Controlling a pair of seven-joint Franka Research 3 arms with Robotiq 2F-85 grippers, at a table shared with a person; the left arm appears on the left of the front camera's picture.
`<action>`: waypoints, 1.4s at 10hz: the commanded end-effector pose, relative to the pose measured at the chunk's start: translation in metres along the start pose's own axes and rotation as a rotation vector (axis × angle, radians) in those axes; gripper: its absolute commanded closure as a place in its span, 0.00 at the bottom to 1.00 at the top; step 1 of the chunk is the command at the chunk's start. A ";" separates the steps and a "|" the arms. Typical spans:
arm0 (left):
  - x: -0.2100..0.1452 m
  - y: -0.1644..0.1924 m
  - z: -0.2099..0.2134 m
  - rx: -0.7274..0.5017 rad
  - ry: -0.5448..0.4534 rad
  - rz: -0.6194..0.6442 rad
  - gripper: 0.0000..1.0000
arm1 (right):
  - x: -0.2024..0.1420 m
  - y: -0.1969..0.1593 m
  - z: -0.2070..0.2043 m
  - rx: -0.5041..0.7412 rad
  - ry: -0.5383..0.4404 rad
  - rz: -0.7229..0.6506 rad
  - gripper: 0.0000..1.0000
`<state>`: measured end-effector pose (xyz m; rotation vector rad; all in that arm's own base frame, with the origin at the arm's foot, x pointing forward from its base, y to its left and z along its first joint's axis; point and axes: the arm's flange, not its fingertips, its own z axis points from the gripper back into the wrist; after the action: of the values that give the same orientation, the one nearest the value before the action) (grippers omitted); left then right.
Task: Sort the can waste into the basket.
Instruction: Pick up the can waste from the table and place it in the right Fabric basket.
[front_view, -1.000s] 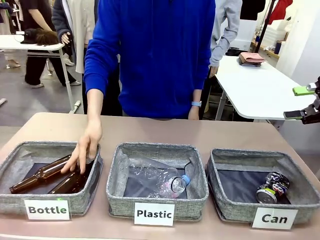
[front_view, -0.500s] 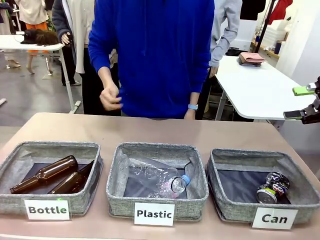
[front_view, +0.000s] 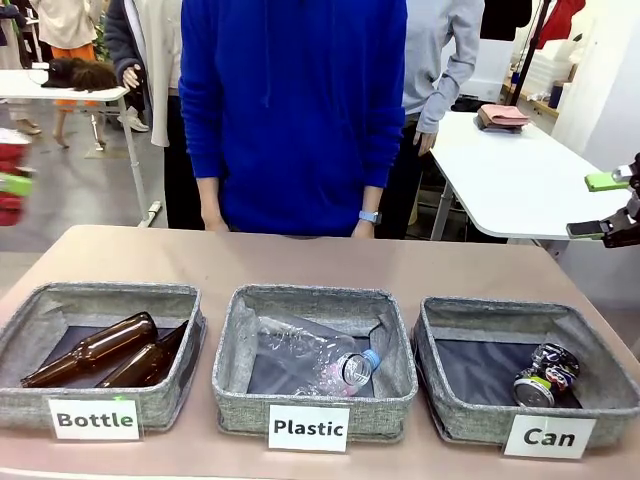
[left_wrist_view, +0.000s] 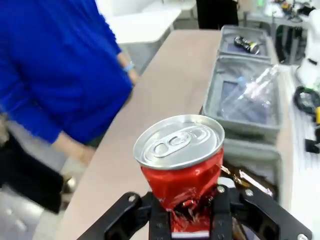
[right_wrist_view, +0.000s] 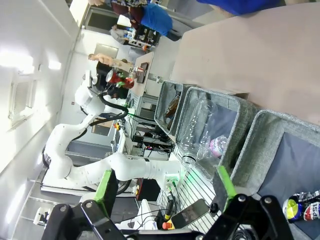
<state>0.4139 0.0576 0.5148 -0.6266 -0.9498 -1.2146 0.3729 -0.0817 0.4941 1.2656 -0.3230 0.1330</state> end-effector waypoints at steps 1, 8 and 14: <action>0.036 0.026 -0.072 -0.016 -0.005 -0.039 1.00 | -0.001 -0.001 0.004 0.003 0.012 0.018 0.00; 0.188 -0.044 -0.416 -0.339 0.026 -0.252 1.00 | -0.001 -0.001 0.004 0.003 0.012 0.018 0.00; 0.174 -0.165 -0.508 -0.541 0.047 -0.378 1.00 | -0.062 0.040 0.119 -0.231 -0.183 0.027 0.00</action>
<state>0.4029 -0.4936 0.4046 -0.8408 -0.6772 -1.8293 0.3327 -0.1407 0.5185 1.1356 -0.4333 0.0713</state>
